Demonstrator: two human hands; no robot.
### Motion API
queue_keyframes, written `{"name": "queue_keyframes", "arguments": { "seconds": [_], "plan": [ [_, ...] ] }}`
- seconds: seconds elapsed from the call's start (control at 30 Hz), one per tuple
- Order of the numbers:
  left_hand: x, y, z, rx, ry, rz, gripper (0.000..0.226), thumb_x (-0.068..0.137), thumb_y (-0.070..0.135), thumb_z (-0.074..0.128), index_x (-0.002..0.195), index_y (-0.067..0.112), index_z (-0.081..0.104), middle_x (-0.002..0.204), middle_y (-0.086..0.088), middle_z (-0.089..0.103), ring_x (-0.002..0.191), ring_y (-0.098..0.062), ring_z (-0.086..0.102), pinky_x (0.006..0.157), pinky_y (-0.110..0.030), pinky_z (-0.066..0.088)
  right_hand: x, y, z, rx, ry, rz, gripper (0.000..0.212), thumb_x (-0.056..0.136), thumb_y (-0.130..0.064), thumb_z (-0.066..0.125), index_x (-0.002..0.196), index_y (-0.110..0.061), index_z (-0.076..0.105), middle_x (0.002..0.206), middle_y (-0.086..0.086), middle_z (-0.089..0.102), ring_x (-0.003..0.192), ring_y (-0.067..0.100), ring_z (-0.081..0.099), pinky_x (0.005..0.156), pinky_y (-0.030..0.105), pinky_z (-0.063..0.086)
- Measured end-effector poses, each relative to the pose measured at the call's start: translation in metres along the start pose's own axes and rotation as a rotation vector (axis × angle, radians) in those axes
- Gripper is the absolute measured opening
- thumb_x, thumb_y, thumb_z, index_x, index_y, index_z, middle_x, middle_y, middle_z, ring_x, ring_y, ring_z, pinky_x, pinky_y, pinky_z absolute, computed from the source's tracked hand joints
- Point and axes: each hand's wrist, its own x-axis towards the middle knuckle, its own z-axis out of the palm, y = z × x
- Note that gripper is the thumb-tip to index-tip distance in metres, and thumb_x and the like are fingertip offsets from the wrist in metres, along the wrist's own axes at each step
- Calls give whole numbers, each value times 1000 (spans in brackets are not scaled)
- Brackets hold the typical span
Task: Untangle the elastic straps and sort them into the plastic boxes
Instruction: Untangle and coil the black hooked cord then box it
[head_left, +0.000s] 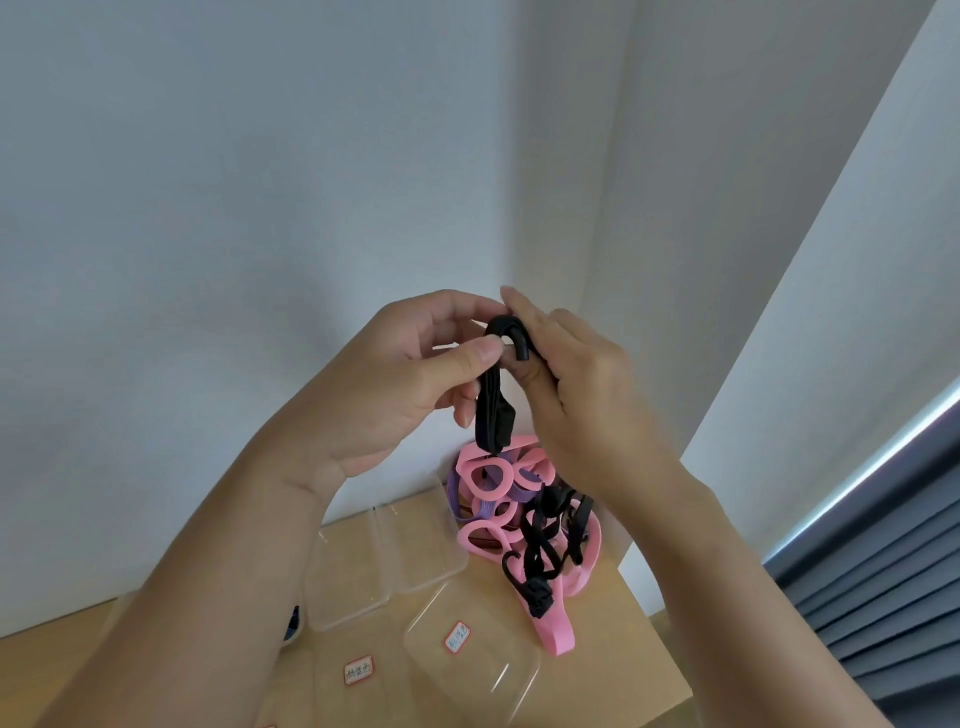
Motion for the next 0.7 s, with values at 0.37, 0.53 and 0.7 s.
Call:
{"name": "queue_keyframes", "arguments": {
  "seconds": [0.37,0.53,0.7],
  "plan": [
    [1,-9,5,-318,73,-10,26,87,12,64,111,4,71,72,0,62,66,-20,48,66,-26,47,-11,-8,18,827,-229,360,59,100,-53,41,89,4,49,66,6,34,53,6,31,49,13,29],
    [3,-9,5,-521,199,22,21,89,12,63,105,3,72,77,-7,65,68,-18,52,72,-25,52,-13,-7,23,863,-206,383,33,97,-41,57,86,-10,60,59,-10,39,51,7,33,48,14,30],
    [3,-15,6,-636,274,97,19,93,10,59,107,2,69,78,-8,57,67,-13,52,65,-21,51,-17,-8,28,932,-146,465,34,97,-52,52,91,-25,71,56,-8,31,47,11,24,43,22,25]
  ]
}}
